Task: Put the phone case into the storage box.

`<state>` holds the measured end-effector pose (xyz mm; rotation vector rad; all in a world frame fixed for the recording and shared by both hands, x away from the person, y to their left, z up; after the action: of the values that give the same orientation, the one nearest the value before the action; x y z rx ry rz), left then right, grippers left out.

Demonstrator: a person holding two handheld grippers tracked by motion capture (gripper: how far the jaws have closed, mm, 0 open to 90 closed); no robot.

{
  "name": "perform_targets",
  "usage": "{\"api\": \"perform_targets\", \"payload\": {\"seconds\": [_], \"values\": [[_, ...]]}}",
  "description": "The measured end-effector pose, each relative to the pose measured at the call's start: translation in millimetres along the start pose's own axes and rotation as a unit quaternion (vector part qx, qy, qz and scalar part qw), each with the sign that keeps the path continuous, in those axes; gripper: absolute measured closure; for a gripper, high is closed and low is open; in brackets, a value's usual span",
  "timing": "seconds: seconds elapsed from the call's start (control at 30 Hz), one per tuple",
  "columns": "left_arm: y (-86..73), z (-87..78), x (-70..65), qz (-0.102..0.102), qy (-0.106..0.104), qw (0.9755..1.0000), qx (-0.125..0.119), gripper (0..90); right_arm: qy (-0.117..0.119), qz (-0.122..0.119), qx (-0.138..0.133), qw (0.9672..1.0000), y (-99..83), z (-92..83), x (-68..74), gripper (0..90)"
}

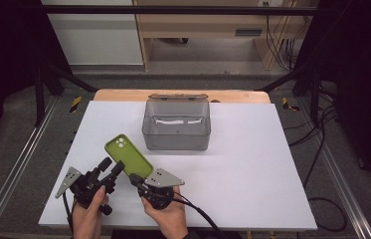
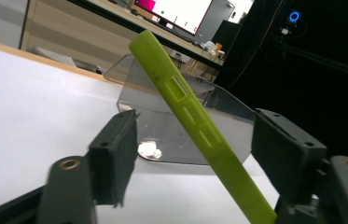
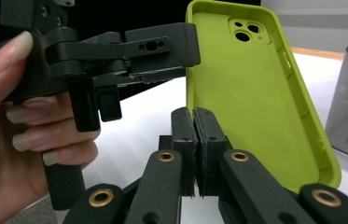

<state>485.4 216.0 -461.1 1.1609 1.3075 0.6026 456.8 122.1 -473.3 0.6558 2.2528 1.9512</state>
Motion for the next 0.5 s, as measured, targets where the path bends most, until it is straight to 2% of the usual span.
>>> {"api": "perform_targets", "payload": {"seconds": [0.17, 0.33, 0.5], "values": [[-1.3, -0.1, 0.5, -0.022, -0.009, 0.9997, 0.005, 42.5, 0.002, 0.008, -0.008, 0.9999, -1.7, 5.8, 2.2, 88.3], [-1.9, -0.2, -0.6, -0.035, -0.018, 0.9992, 0.006, 48.2, 0.007, 0.011, -0.011, 0.9999, -2.3, 11.0, 6.5, 88.3], [-1.9, -0.7, -0.1, -0.039, -0.019, 0.999, 0.007, 52.6, 0.009, 0.012, -0.01, 0.9998, -2.6, 14.4, 8.6, 88.3]]}}
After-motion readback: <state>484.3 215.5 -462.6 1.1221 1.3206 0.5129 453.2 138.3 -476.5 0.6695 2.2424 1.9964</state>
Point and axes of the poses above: each handheld gripper's, and its own axes: z roughly forward along the jaws, y roughly out of its top, x roughly to its left, the point moved 10 cm from there along z, roughly forward along the jaws, and after that the axes turned 14 degrees about y, right-handed, at the moved point
